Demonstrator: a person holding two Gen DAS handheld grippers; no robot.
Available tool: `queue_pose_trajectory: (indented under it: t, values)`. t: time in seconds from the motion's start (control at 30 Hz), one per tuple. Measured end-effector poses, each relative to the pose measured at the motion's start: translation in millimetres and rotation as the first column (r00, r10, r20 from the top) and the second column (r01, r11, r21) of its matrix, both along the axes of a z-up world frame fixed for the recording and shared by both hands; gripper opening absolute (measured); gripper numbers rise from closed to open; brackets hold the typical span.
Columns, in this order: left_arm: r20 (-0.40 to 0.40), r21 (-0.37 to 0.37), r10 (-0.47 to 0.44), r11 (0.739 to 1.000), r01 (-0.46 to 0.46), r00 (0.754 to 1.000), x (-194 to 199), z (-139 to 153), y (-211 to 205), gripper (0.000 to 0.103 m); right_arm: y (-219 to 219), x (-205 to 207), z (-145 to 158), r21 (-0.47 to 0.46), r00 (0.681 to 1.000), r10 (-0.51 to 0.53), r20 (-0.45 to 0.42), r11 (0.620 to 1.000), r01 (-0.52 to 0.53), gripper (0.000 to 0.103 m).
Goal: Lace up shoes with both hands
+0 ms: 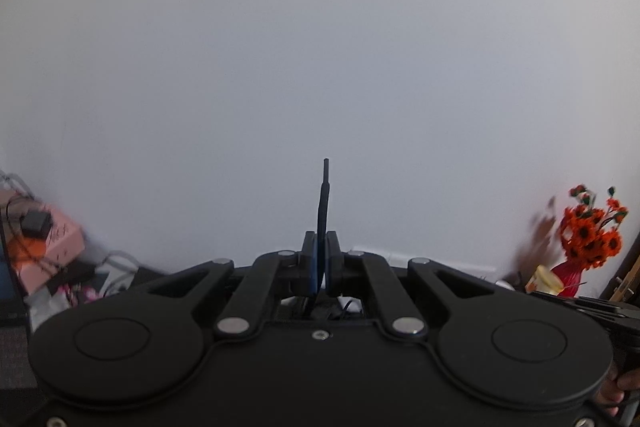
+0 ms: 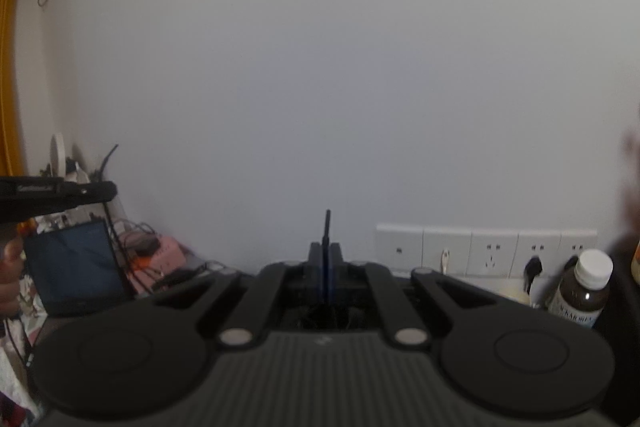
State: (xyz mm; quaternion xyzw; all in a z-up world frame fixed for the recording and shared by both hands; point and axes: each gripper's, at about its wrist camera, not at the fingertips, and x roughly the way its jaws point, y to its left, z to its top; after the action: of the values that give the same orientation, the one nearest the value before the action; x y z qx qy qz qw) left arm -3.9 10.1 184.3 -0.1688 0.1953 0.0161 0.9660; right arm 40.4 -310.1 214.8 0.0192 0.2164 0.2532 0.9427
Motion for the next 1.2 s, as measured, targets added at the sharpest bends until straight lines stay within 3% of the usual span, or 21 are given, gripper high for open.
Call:
queue_pose_trajectory:
  t: [0.13, 0.27, 0.67, 0.9, 0.93, 0.97, 1.03, 1.2]
  values:
    - [-0.073, 0.013, 0.034, 0.999, -0.033, 0.997, 30.4, -15.7, -0.3, 0.003, 30.2, 8.9, 11.1, 0.001, 0.999, 0.007, -0.052, 1.0, -0.007, 0.003]
    - [-0.124, 0.023, 0.042, 0.999, -0.04, 0.991, 36.6, -31.0, -0.4, 0.003, 5.3, -1.6, -23.8, -0.008, 0.996, 0.016, -0.089, 1.0, -0.017, 0.003]
    - [-0.235, 0.087, 0.07, 0.995, -0.051, 0.969, 37.0, -58.4, 8.4, 0.003, 3.8, 5.7, -37.9, -0.013, 0.993, 0.04, -0.113, 0.999, -0.042, 0.003]
    - [-0.369, 0.095, 0.086, 0.994, -0.055, 0.925, 47.8, -77.8, 13.6, 0.008, 14.7, 13.0, -42.9, -0.03, 0.99, 0.033, -0.141, 0.999, -0.038, 0.003]
    - [-0.392, 0.099, 0.084, 0.994, -0.049, 0.916, 49.4, -82.4, 12.7, 0.014, 17.0, 14.6, -43.7, -0.033, 0.988, 0.031, -0.149, 0.999, -0.036, 0.003]
    - [-0.41, 0.103, 0.081, 0.994, -0.042, 0.909, 51.2, -86.7, 10.0, 0.032, 19.8, 16.5, -44.8, -0.035, 0.987, 0.029, -0.158, 0.999, -0.035, 0.003]
    - [-0.436, 0.121, 0.077, 0.992, -0.027, 0.897, 52.6, -93.9, 3.6, 0.051, 24.0, 20.0, -48.3, -0.036, 0.983, 0.026, -0.18, 0.999, -0.033, 0.003]
    - [-0.479, 0.129, 0.039, 0.991, 0.027, 0.877, 49.4, -103.0, -16.8, 0.051, 26.2, 22.5, -62.8, -0.024, 0.974, 0.034, -0.225, 0.999, -0.041, 0.003]
